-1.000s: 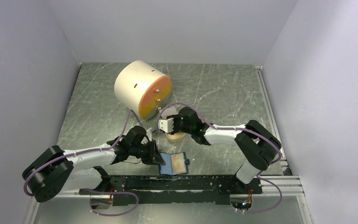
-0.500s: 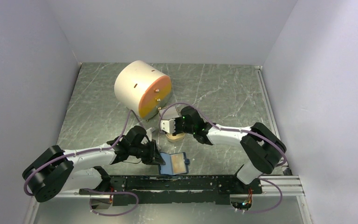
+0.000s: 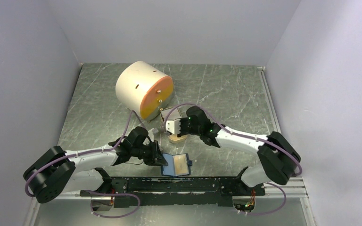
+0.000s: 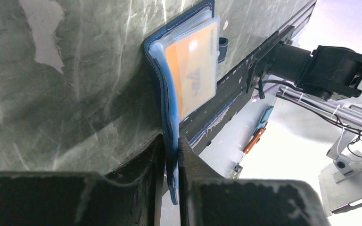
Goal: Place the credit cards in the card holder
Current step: Pick up the credit card from the storage box, then insert the credit card into the card holder.
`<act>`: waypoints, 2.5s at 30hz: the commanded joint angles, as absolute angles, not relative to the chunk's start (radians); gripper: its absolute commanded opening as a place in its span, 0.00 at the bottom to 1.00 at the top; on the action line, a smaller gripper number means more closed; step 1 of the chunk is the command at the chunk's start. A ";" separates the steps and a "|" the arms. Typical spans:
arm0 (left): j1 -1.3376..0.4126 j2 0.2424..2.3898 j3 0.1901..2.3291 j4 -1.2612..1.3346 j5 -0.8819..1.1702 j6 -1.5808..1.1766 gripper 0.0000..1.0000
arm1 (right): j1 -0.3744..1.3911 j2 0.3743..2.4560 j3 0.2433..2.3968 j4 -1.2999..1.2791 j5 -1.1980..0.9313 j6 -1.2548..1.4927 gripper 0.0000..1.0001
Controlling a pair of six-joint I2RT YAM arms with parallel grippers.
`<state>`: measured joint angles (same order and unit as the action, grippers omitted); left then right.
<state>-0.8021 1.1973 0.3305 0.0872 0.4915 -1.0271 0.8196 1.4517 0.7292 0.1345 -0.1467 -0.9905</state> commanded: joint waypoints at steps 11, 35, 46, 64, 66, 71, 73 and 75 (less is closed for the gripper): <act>-0.792 1.255 0.368 0.260 0.555 -1.033 0.16 | 0.831 1.291 0.907 -0.126 -0.027 -0.231 0.00; -0.680 1.226 0.279 0.197 0.581 -0.975 0.33 | 0.845 0.867 0.420 -0.013 -0.222 0.924 0.00; -0.661 1.272 0.266 0.203 0.603 -0.935 0.11 | 0.857 0.933 0.272 0.207 -0.247 1.006 0.00; -0.663 1.409 0.258 0.292 0.712 -0.907 0.14 | 0.863 1.005 0.115 0.406 -0.190 1.065 0.00; -0.662 1.408 0.262 0.279 0.697 -0.905 0.17 | 0.863 1.025 0.102 0.439 -0.200 1.073 0.00; -0.662 1.411 0.263 0.263 0.679 -0.905 0.22 | 0.870 1.091 0.091 0.515 -0.223 1.098 0.00; -0.662 1.417 0.265 0.254 0.673 -0.900 0.22 | 0.881 1.123 0.093 0.536 -0.226 1.106 0.00; -0.662 1.424 0.266 0.256 0.673 -0.898 0.21 | 0.891 1.151 0.099 0.557 -0.227 1.110 0.00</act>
<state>-0.6682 1.4075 0.2642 0.2798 0.6930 -0.9268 0.8715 1.1118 0.1005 0.4728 -0.2214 1.0889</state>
